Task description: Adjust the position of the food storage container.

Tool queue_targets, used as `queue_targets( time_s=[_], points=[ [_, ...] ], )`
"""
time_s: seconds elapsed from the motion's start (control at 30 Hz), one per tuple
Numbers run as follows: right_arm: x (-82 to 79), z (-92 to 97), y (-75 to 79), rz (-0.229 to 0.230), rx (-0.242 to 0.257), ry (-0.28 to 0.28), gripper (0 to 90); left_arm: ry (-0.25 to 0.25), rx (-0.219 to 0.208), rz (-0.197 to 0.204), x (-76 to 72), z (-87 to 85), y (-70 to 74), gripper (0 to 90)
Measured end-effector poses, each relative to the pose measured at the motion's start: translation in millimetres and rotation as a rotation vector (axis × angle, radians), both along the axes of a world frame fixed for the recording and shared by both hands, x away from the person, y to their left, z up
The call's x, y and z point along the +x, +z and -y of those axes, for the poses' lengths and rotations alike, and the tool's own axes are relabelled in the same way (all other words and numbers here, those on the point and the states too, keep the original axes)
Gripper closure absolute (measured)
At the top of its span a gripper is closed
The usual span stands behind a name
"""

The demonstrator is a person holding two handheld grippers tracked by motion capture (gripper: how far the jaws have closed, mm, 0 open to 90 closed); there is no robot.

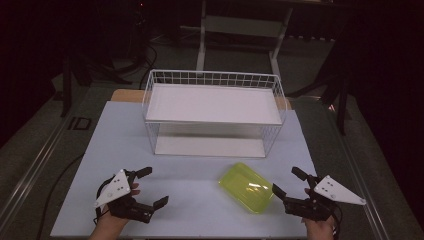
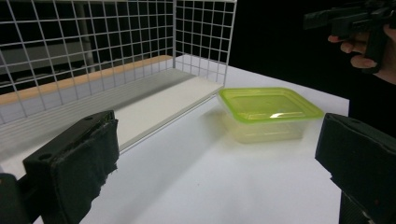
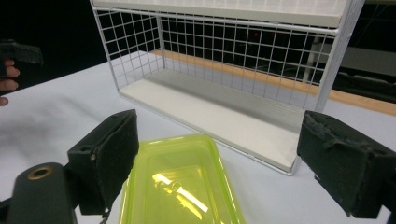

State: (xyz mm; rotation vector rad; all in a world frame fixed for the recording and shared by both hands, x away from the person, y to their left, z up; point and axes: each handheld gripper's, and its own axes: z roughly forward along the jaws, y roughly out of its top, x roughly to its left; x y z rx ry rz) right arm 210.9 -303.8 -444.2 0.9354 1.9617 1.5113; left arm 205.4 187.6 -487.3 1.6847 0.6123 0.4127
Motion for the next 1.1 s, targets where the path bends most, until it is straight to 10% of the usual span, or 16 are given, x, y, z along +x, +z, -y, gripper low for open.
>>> queue_targets(
  time_s=[0.47,0.77,1.1],
  points=[
    [3.6,-1.4,-2.1,-0.144,-0.016,0.07,16.0,-0.016,0.001,0.0,2.4,7.2,0.5,0.3],
    [1.2,7.9,-24.7,-0.254,-0.096,0.107,52.6,-0.031,0.009,-0.005,2.0,11.6,-1.0,0.3],
    [2.8,19.7,-46.1,-0.315,-0.149,0.059,73.5,-0.028,0.018,-0.003,2.3,13.3,-1.4,0.3]
  ],
)
